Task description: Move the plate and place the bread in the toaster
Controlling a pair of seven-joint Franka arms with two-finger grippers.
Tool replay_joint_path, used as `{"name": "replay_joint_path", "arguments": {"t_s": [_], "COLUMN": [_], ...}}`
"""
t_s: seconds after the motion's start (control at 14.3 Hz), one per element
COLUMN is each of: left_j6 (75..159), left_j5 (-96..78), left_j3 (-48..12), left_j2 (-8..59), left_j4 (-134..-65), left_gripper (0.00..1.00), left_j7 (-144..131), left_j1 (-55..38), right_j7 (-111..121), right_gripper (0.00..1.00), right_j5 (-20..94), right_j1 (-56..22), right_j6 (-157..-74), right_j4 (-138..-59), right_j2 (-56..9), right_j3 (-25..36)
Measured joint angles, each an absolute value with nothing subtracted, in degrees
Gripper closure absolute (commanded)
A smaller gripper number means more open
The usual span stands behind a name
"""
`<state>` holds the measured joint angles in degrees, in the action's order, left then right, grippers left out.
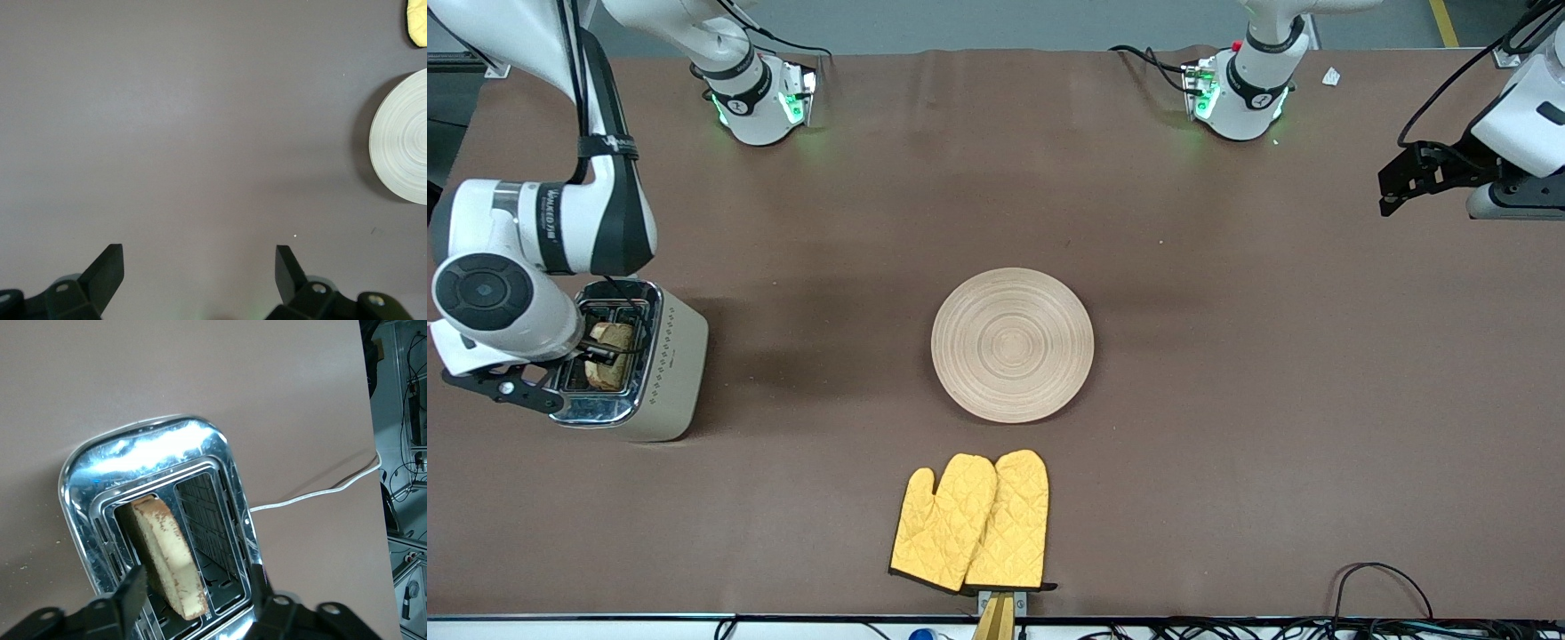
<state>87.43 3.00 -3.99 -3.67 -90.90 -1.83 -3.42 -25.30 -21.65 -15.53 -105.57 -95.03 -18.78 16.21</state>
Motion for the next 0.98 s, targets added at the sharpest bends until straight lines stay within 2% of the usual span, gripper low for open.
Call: {"name": "replay_joint_path", "arguments": {"t_s": [0.21,0.42,0.77,0.98], "left_j6": [87.44,87.42,87.27,87.33], "left_j5": [3.0,3.0,3.0,3.0], "left_j3": [-4.04,-4.26,-4.91,-5.29], "left_j2": [-3.67,-3.72,-4.16,-4.54], "left_j4": [-90.89,-90.87,-91.2,-91.39], "left_gripper": [0.0,0.0,0.0,0.0], "left_j7": [-1.83,-1.83,-1.83,-1.84], "left_j1": [-3.5,-3.59,-3.64,-3.62], "right_j7": [-25.28,-21.99,-9.57,-7.37], "right_gripper": [0.0,0.0,0.0,0.0], "right_j5": [-16.86,-11.03,1.26,2.55], "right_j1": [-15.12,-13.51,-9.7,-9.22], "right_j6": [-103.76,-101.91,-95.86,-90.99], "right_j4": [-90.95,-88.13,-86.79,-87.95], "right_j2": [-17.24,-12.28,-3.11,1.46], "right_j3": [16.48,16.65,16.76,16.28]}}
